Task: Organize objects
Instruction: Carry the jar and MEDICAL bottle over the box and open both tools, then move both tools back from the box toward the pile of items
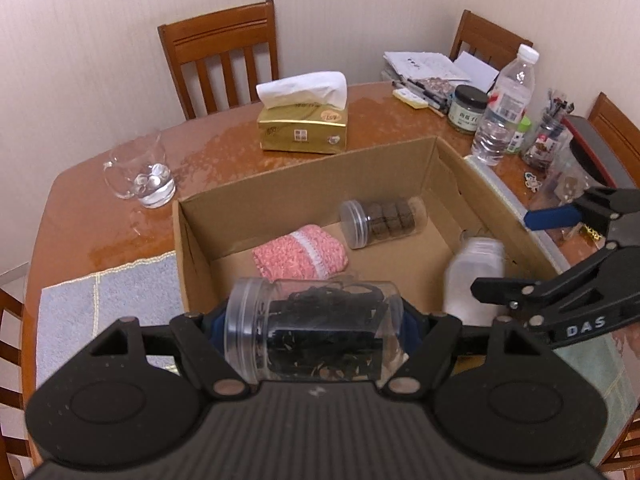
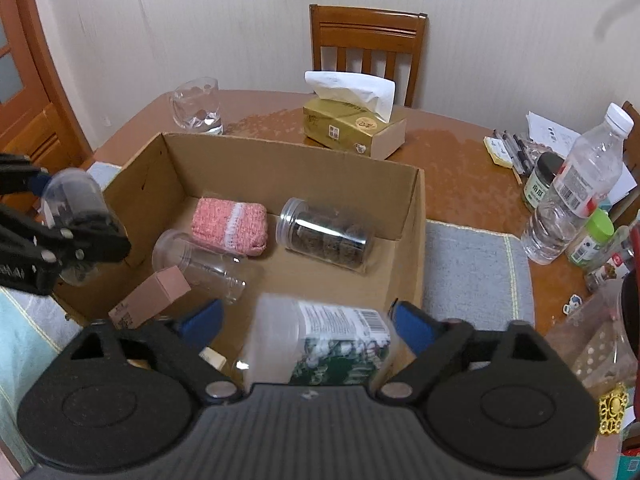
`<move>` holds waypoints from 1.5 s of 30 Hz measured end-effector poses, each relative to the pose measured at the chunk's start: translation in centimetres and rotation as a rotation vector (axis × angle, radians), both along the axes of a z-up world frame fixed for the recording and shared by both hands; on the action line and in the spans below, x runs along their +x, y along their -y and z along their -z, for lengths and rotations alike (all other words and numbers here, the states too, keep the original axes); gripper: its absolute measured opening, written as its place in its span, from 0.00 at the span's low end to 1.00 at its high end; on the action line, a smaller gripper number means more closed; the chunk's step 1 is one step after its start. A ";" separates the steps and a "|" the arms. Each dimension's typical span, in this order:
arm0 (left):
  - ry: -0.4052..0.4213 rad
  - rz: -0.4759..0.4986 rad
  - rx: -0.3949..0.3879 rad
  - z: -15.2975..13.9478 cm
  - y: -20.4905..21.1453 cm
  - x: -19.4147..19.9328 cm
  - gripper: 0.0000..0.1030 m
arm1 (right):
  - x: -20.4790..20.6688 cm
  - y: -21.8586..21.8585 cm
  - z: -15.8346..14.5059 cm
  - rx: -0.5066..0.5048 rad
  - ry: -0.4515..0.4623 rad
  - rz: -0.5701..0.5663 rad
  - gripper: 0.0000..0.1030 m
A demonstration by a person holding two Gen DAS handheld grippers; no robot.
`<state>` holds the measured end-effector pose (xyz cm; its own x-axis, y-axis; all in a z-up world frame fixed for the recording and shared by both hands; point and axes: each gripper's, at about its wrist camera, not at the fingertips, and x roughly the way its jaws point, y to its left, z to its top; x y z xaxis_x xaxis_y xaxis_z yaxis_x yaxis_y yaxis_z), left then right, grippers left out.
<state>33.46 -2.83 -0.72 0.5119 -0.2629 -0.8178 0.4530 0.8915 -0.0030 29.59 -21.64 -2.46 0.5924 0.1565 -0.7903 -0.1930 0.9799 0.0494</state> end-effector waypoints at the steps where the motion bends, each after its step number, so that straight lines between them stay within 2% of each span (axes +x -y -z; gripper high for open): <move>1: -0.002 -0.002 0.005 0.2 0.1 0.1 0.74 | 0.0 0.0 0.0 0.001 0.003 0.003 0.98; 9: -0.037 0.000 0.005 1.4 1.2 0.9 0.74 | -0.6 0.8 -0.3 0.019 0.016 0.022 0.99; 20: -0.066 0.081 -0.037 1.9 6.3 1.7 0.74 | -3.2 2.5 -0.6 -0.025 0.029 0.061 1.00; 21: -0.066 0.086 -0.034 2.0 6.7 1.5 0.76 | -3.4 2.5 -0.6 -0.033 0.032 0.061 1.00; 24: -0.047 0.091 -0.016 2.3 7.5 0.7 0.98 | -4.1 2.6 -0.5 -0.055 0.036 0.059 1.00; 28: 0.014 0.096 0.027 2.0 7.6 -0.4 0.98 | -4.9 2.5 -0.3 -0.079 0.044 0.050 1.00; 37: 0.060 0.003 -0.012 0.1 5.1 -3.5 0.99 | -7.2 2.9 0.1 -0.055 0.035 0.063 1.00; 42: 0.073 -0.074 -0.039 -0.6 3.3 -6.2 0.99 | -9.0 3.1 1.1 -0.048 0.022 0.086 1.00; 45: 0.072 -0.101 -0.029 -0.8 2.4 -7.7 0.99 | -10.1 3.1 1.9 -0.040 0.009 0.099 1.00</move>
<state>25.75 -5.20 0.09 0.5939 -0.2303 -0.7708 0.3612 0.9325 -0.0003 19.53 -24.76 -4.37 0.6107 0.0655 -0.7892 -0.0957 0.9954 0.0085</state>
